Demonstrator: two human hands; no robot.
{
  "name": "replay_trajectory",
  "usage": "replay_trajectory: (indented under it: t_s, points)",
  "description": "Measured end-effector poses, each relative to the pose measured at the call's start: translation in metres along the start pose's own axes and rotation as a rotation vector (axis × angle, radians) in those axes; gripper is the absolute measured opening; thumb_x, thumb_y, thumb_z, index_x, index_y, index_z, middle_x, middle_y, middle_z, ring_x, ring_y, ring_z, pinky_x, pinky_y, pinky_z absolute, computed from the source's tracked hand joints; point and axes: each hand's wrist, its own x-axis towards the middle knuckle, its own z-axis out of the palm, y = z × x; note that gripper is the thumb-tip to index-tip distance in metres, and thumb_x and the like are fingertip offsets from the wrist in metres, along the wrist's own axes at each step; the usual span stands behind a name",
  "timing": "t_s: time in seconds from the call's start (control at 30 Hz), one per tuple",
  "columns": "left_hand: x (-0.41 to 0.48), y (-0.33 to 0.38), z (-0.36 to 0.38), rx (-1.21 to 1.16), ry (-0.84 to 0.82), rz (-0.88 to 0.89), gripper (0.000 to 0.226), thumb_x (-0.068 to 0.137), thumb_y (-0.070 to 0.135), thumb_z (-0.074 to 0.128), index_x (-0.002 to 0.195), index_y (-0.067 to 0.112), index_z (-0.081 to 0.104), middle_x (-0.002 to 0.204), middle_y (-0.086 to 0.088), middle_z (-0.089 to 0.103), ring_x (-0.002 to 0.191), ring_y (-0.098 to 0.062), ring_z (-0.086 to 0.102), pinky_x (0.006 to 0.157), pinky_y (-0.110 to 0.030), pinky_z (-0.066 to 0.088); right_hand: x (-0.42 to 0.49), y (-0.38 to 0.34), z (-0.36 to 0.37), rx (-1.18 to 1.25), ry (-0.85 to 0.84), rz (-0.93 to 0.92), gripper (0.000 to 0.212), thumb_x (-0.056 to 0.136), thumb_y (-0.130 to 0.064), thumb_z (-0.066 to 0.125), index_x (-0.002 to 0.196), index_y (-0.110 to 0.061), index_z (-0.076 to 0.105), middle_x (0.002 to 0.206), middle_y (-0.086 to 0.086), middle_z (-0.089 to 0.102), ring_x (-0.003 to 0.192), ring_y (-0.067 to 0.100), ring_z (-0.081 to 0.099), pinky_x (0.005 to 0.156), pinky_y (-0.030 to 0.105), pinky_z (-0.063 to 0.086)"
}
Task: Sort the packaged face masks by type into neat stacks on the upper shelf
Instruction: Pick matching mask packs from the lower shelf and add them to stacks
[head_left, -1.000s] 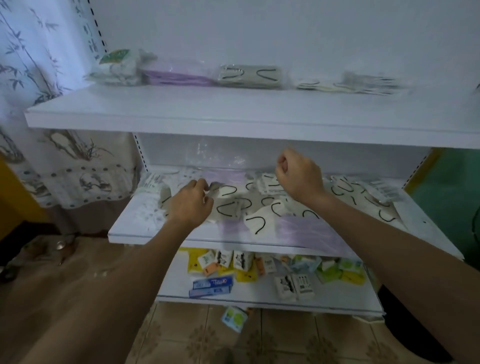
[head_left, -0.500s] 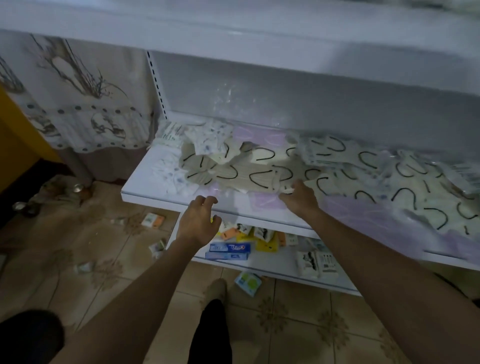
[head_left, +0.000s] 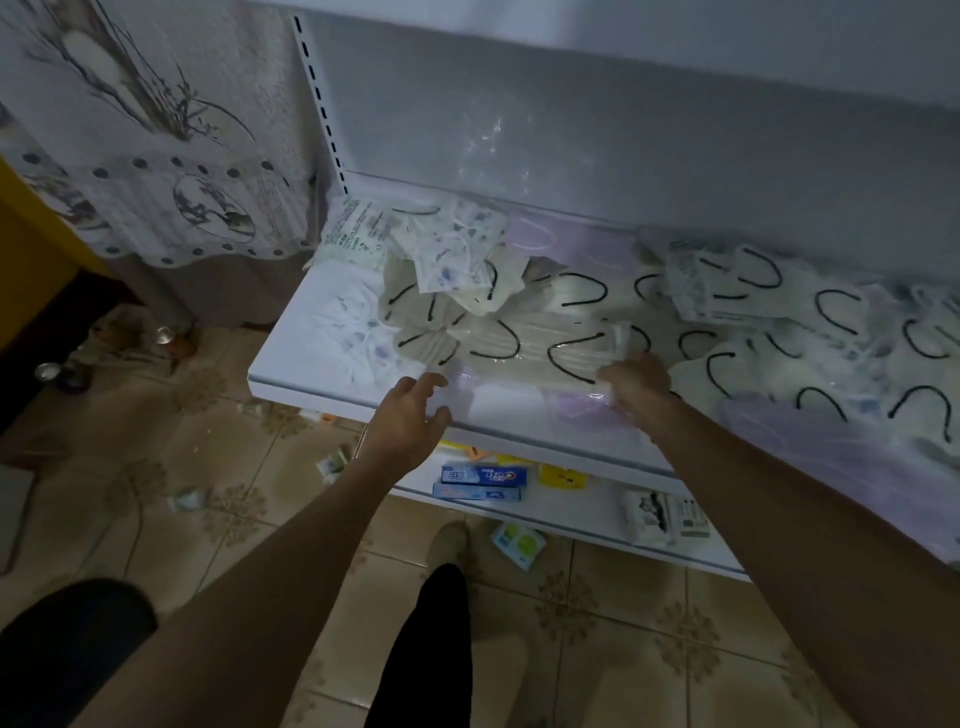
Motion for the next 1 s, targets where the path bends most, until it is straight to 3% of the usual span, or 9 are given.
replay_trajectory:
  t_s: [0.2,0.3,0.4,0.5,0.6,0.7,0.77,0.87,1.0]
  points:
    - [0.011,0.017,0.016,-0.238,-0.044,-0.174,0.052,0.092,0.032,0.055,0.134,0.006,0.037,0.126,-0.017,0.053,0.109,-0.029,0.056,0.086,-0.033,0.045,-0.004,0.023,-0.023,0.133,-0.143,-0.023,0.021,0.087,0.003,0.05,0.1,-0.005,0.064,0.074,0.008,0.056,0.057,0.018,0.05,0.054,0.028,0.044]
    - [0.017,0.024,0.021,-0.354,-0.041,-0.272,0.06,0.092,0.038,0.054,0.139,0.01,0.029,0.129,-0.019,0.051,0.117,-0.034,0.052,0.092,-0.038,0.044,-0.015,0.022,-0.026,0.224,-0.334,0.03,0.008,0.092,-0.011,0.057,0.087,-0.015,0.062,0.072,0.004,0.056,0.056,0.013,0.046,0.047,0.021,0.045]
    - [0.023,0.023,0.02,-0.39,-0.014,-0.349,0.065,0.09,0.028,0.059,0.143,0.014,0.023,0.128,-0.024,0.051,0.116,-0.037,0.051,0.087,-0.037,0.044,-0.02,0.016,-0.017,0.203,-0.397,-0.004,0.009,0.092,-0.004,0.053,0.089,-0.01,0.06,0.079,0.008,0.054,0.059,0.015,0.046,0.049,0.023,0.047]
    - [0.027,0.018,0.012,-0.411,0.065,-0.326,0.065,0.088,0.013,0.061,0.143,0.019,0.026,0.118,-0.022,0.056,0.109,-0.034,0.054,0.078,-0.031,0.042,-0.015,0.016,-0.002,-0.152,-0.074,-0.349,0.02,0.089,-0.007,0.053,0.108,0.0,0.058,0.096,0.013,0.058,0.082,0.025,0.055,0.066,0.03,0.043]
    - [0.03,0.012,-0.002,-0.43,0.173,-0.323,0.069,0.089,0.012,0.062,0.144,0.027,0.024,0.108,-0.015,0.057,0.101,-0.029,0.055,0.079,-0.03,0.041,-0.006,0.012,0.009,-0.486,0.246,-0.598,0.042,0.084,-0.016,0.06,0.121,0.001,0.05,0.121,0.019,0.053,0.113,0.034,0.048,0.081,0.038,0.043]
    - [0.032,-0.004,-0.016,-0.412,0.261,-0.332,0.067,0.089,0.018,0.063,0.142,0.034,0.026,0.099,-0.008,0.055,0.091,-0.022,0.054,0.078,-0.034,0.045,0.003,0.006,0.018,-0.722,0.178,-0.416,0.07,0.08,-0.026,0.07,0.135,-0.003,0.034,0.136,0.019,0.039,0.126,0.036,0.038,0.096,0.046,0.039]
    - [0.032,-0.015,-0.023,-0.363,0.299,-0.339,0.052,0.091,0.018,0.059,0.137,0.03,0.037,0.1,-0.009,0.056,0.091,-0.022,0.054,0.076,-0.033,0.045,0.004,0.003,0.023,-0.798,0.16,-0.383,0.061,0.081,-0.015,0.066,0.133,-0.004,0.035,0.134,0.019,0.041,0.124,0.035,0.039,0.095,0.045,0.04]
    - [0.03,-0.031,-0.028,-0.267,0.323,-0.332,0.024,0.094,0.01,0.048,0.116,0.014,0.058,0.106,-0.013,0.064,0.096,-0.03,0.061,0.074,-0.029,0.045,0.005,0.002,0.033,-0.788,0.218,-0.5,0.036,0.084,-0.003,0.051,0.12,-0.003,0.05,0.123,0.018,0.053,0.114,0.035,0.047,0.088,0.04,0.043]
    - [0.026,-0.037,-0.027,-0.236,0.283,-0.34,0.023,0.092,0.003,0.044,0.107,0.008,0.061,0.111,-0.015,0.063,0.101,-0.034,0.059,0.079,-0.037,0.05,-0.007,-0.01,0.052,-0.672,0.143,-0.747,0.026,0.091,-0.007,0.043,0.109,-0.005,0.062,0.108,0.015,0.064,0.102,0.033,0.057,0.082,0.039,0.047]
